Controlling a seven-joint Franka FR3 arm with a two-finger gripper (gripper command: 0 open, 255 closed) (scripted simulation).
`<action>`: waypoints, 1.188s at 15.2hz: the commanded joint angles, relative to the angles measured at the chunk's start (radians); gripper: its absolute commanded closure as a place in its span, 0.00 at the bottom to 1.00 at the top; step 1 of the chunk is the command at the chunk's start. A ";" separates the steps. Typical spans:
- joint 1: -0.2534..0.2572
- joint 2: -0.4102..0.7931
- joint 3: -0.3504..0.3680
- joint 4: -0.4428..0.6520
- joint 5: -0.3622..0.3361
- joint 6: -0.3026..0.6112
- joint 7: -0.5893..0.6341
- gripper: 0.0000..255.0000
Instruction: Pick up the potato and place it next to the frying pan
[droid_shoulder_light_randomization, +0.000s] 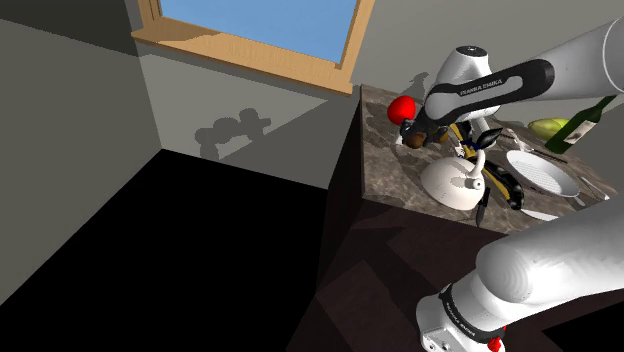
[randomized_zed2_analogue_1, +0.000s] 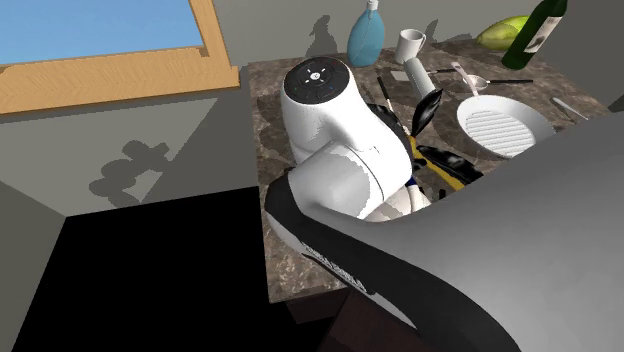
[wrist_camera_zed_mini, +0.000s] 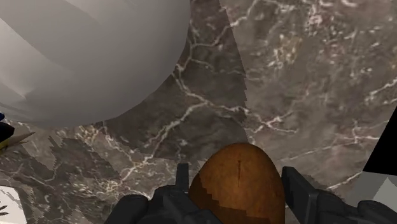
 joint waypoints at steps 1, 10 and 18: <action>0.002 -0.018 0.001 0.011 0.007 -0.030 -0.008 1.00; 0.012 -0.083 0.004 0.076 0.034 -0.158 -0.041 1.00; -0.024 -0.151 -0.063 0.059 0.035 -0.188 -0.150 1.00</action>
